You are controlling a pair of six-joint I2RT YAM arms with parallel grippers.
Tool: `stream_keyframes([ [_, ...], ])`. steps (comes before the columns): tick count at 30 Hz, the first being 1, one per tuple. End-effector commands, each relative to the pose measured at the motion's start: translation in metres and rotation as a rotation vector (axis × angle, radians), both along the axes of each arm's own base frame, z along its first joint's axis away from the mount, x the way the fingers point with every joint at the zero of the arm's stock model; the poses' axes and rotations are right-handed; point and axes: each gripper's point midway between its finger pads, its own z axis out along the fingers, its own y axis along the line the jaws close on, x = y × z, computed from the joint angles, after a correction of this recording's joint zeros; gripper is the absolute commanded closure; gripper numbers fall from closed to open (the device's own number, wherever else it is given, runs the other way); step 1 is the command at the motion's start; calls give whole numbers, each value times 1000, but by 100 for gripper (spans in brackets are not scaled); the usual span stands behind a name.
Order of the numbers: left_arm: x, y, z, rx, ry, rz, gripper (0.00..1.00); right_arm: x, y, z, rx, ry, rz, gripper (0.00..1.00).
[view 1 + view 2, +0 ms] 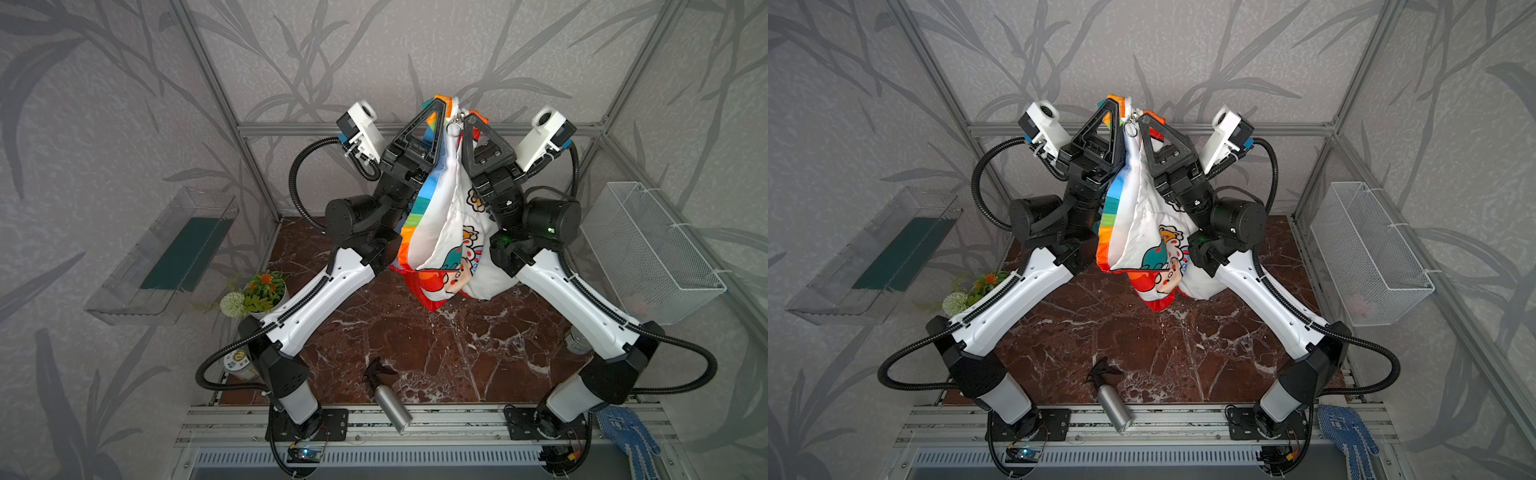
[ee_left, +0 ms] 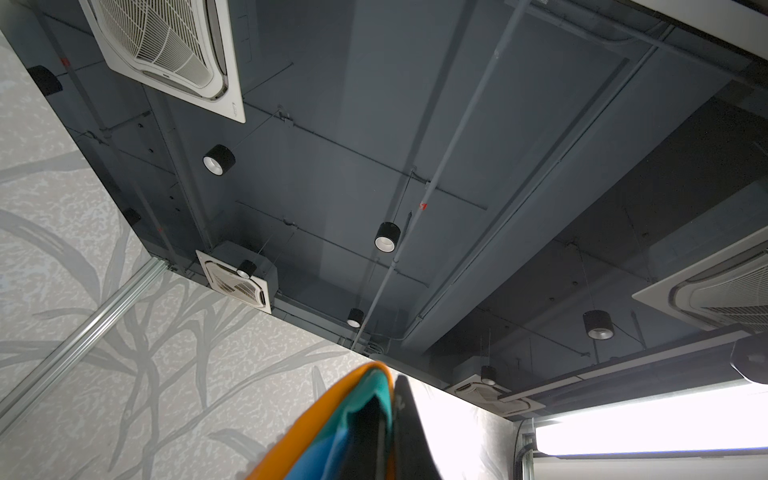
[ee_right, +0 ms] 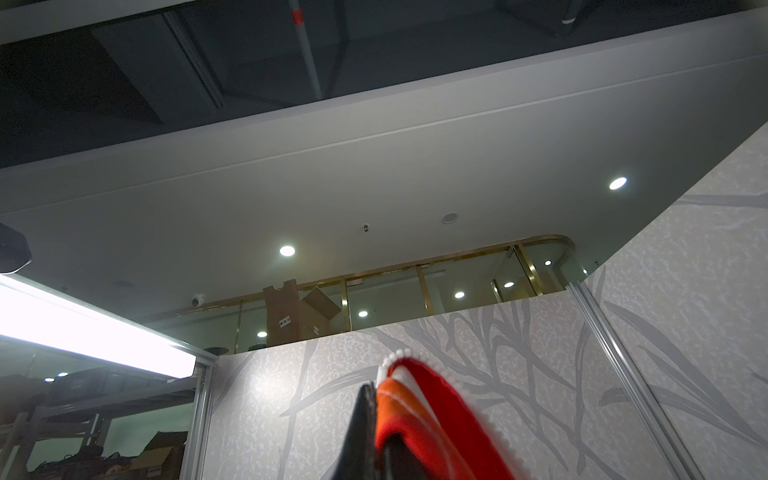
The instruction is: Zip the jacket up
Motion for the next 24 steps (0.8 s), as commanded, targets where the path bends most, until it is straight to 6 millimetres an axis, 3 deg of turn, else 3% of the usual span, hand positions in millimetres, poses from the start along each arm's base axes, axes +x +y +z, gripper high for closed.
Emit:
stream_keyframes([
  [1, -15, 7, 8, -25, -52, -9, 100, -14, -10, 13, 33, -50, 11, 100],
  [24, -5, 1, 6, -7, -38, 45, 100, -19, -11, 11, 26, -56, 6, 100],
])
